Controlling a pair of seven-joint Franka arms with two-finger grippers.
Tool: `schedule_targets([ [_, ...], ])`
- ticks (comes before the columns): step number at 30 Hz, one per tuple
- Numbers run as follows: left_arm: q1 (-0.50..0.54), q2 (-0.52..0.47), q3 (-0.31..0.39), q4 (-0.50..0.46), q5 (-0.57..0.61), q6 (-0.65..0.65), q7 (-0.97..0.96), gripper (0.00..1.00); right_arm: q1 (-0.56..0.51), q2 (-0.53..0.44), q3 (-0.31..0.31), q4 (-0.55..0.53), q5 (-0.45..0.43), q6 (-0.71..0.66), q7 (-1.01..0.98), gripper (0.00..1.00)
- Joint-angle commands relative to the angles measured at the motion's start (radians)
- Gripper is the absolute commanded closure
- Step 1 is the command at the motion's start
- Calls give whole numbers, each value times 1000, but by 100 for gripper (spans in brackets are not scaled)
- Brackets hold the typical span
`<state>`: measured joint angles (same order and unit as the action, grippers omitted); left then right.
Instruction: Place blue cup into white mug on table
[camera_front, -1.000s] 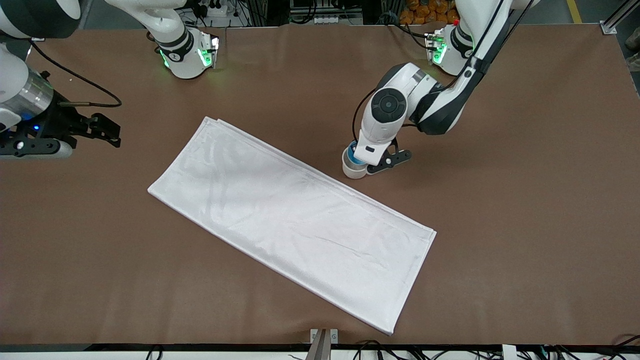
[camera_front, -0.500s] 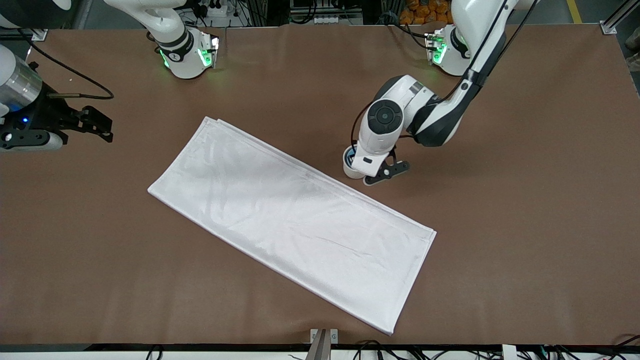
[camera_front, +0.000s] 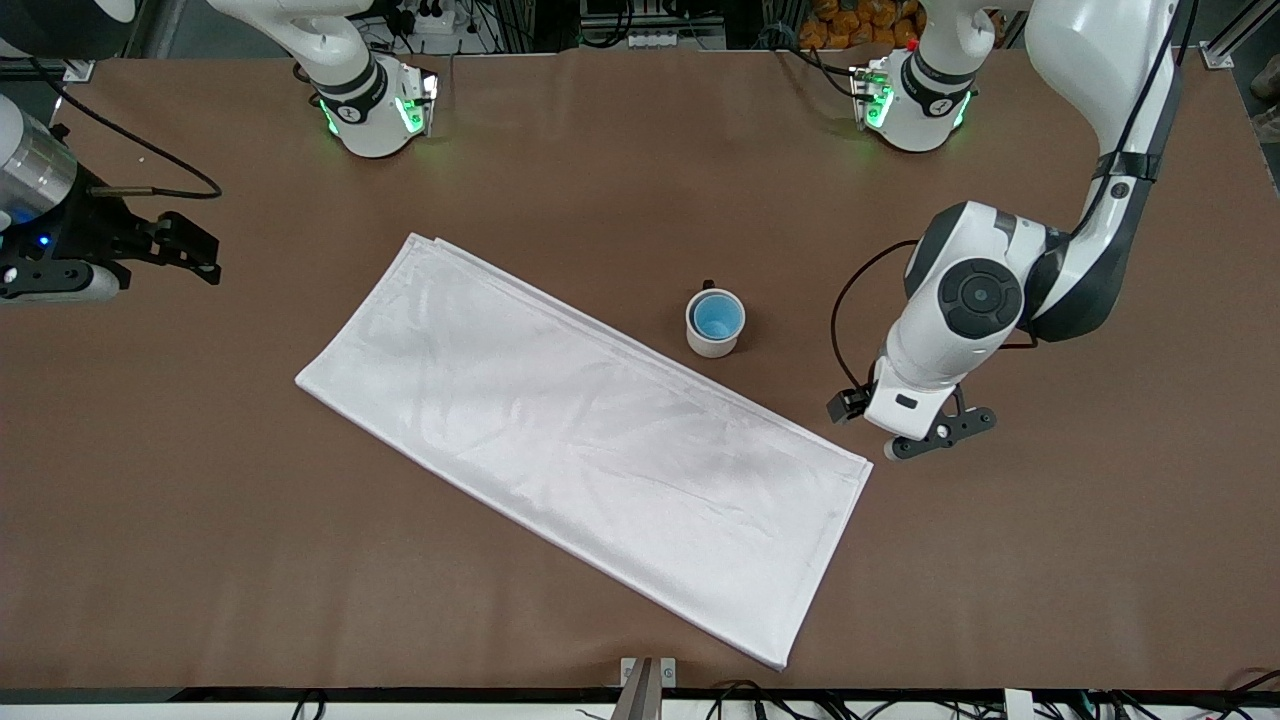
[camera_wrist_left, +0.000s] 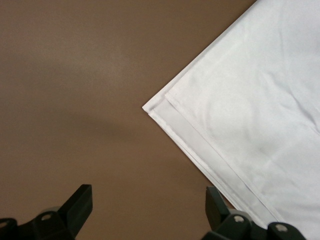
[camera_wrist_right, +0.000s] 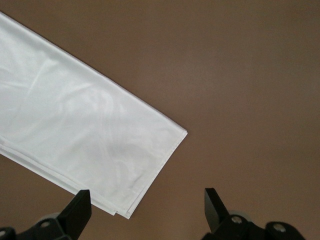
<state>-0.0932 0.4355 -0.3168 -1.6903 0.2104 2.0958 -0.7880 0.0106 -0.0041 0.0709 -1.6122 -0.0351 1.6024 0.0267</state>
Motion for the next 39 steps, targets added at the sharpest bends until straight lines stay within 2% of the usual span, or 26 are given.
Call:
schedule_targets([
  [1, -17, -11, -5, 3, 20, -14, 3, 0, 9, -28, -14, -28, 23, 4, -16, 0],
  [5, 15, -20, -4, 4, 20, -14, 51, 0, 8, -28, -16, -29, 44, 8, -17, 0],
  [15, 145, -67, -15, 1, 6, -65, 320, 0, 8, -36, -16, -31, 50, 16, -17, 0],
  [24, 254, -72, -84, 1, 4, -66, 361, 0, 8, -40, -16, -32, 49, 28, -17, 0],
  [30, 260, -76, -85, 3, -25, -66, 377, 0, 8, -42, -16, -35, 49, 37, -17, 0],
  [33, 234, -104, -50, -3, -40, -71, 446, 0, 8, -42, -16, -37, 49, 42, -17, 0],
  [37, 133, -164, 80, -32, -63, -115, 593, 0, 9, -42, -16, -38, 49, 47, -17, 0],
  [39, 116, -202, 117, -49, -85, -137, 654, 0, 9, -42, -16, -37, 49, 50, -17, 0],
])
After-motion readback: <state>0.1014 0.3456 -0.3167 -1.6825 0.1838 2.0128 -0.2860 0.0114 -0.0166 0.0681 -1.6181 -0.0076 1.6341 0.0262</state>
